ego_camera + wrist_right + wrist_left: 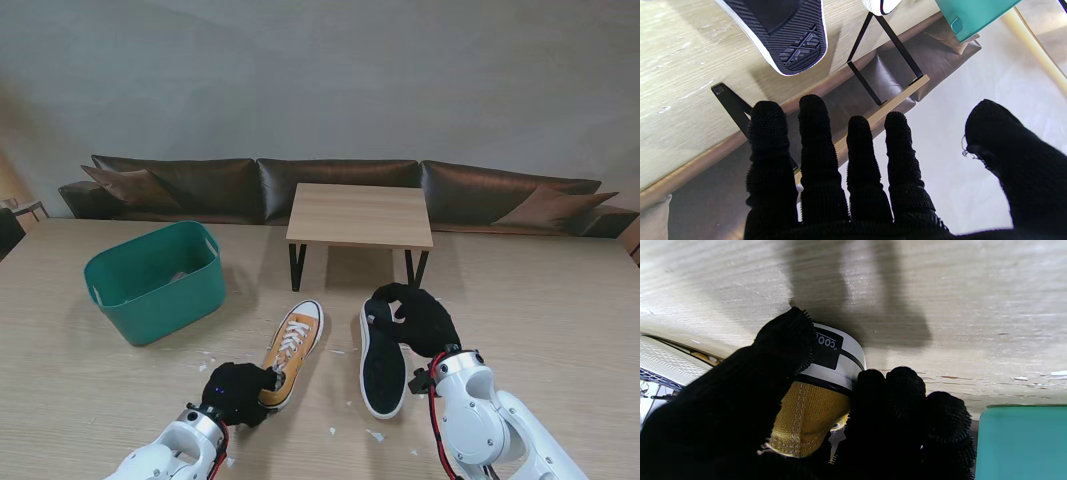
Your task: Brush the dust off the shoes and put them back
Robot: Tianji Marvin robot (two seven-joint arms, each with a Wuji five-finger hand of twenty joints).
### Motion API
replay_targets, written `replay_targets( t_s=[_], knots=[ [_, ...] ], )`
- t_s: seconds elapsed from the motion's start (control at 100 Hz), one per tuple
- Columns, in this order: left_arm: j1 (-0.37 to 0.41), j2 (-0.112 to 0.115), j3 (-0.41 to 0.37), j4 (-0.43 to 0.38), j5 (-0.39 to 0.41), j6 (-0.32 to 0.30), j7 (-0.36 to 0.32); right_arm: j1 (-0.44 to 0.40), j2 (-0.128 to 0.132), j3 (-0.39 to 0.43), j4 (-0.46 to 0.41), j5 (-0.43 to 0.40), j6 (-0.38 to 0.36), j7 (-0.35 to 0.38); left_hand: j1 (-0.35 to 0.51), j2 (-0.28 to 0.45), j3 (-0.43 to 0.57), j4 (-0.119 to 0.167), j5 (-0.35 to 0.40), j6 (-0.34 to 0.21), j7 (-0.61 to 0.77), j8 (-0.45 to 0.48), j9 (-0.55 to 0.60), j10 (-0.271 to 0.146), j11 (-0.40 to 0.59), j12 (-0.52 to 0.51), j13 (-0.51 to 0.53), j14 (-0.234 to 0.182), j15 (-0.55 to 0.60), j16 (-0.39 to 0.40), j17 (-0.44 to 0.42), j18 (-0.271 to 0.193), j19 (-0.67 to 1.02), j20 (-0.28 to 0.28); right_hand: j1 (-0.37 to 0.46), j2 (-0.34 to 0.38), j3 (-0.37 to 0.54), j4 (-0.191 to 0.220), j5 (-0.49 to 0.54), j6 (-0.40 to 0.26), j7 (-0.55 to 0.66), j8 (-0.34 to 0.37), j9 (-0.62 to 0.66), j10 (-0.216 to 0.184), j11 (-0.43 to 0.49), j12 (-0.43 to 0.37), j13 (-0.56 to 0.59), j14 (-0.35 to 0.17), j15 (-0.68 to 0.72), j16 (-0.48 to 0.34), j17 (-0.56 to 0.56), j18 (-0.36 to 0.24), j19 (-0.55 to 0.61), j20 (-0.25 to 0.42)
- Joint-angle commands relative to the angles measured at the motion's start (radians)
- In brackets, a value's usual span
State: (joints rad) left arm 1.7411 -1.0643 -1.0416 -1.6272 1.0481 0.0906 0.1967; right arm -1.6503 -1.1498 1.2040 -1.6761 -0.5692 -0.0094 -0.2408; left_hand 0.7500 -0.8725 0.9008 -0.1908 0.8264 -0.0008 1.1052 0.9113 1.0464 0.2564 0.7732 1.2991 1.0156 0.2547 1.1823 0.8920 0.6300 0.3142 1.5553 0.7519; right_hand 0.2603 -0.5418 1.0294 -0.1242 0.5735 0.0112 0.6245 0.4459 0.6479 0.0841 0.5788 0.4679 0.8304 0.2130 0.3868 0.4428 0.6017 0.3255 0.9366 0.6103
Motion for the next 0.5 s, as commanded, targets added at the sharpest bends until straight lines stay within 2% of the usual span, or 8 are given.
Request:
replay_targets(
  t_s=[0.0,0.12,0.25,0.49],
  knots=[
    [0.004,-0.003,-0.007,0.005,0.005,-0.013,0.005,-0.002,-0.004,-0.004,0.001,-0.003,-0.001,0.011,0.034,0.025,0.007,-0.011,0.199,0.170,0.309,0.150,0.076,-0.126,-0.009,0.006,0.074,-0.016,-0.025,-0.016,0.047,-0.023,0.043,-0.033,-0.013,0.021,0.022,0.028,-0.015,0.009,0.008,0.013,-0.012,0.013,0.011,-0.017,-0.007,0.003,0.009,0.000,-0.271,0.016,-0.003,0.005],
    [0.002,-0.003,-0.021,0.009,0.027,-0.044,0.045,-0.002,-0.004,-0.005,0.003,-0.004,0.000,0.008,0.079,-0.014,-0.001,-0.005,0.221,0.179,0.330,0.152,0.145,-0.155,-0.064,-0.005,0.145,-0.037,-0.092,-0.042,0.121,-0.029,0.014,-0.085,-0.016,0.027,0.023,0.029,-0.013,0.009,0.010,0.012,-0.009,0.012,0.012,-0.017,-0.007,0.002,0.009,0.000,-0.270,0.017,-0.002,0.004],
    [0.003,-0.003,-0.041,0.000,0.046,-0.077,0.070,0.000,-0.005,-0.005,0.004,-0.004,0.002,0.007,0.135,-0.051,0.009,0.022,0.237,0.196,0.366,0.166,0.208,-0.191,-0.122,-0.020,0.211,-0.064,-0.166,-0.058,0.189,-0.037,-0.031,-0.121,-0.018,0.033,0.024,0.030,-0.013,0.011,0.011,0.011,-0.009,0.015,0.012,-0.018,-0.006,0.003,0.009,-0.001,-0.270,0.017,-0.001,0.004],
    [0.009,0.002,-0.087,-0.033,0.083,-0.139,0.081,0.000,-0.005,-0.003,0.005,0.001,0.004,0.010,0.163,-0.057,0.015,0.028,0.237,0.211,0.390,0.175,0.247,-0.209,-0.153,-0.027,0.241,-0.087,-0.202,-0.057,0.237,-0.039,-0.075,-0.138,-0.020,0.039,0.024,0.032,-0.012,0.012,0.012,0.009,-0.009,0.014,0.012,-0.018,-0.006,0.002,0.009,-0.001,-0.271,0.017,0.000,0.002]
  ],
)
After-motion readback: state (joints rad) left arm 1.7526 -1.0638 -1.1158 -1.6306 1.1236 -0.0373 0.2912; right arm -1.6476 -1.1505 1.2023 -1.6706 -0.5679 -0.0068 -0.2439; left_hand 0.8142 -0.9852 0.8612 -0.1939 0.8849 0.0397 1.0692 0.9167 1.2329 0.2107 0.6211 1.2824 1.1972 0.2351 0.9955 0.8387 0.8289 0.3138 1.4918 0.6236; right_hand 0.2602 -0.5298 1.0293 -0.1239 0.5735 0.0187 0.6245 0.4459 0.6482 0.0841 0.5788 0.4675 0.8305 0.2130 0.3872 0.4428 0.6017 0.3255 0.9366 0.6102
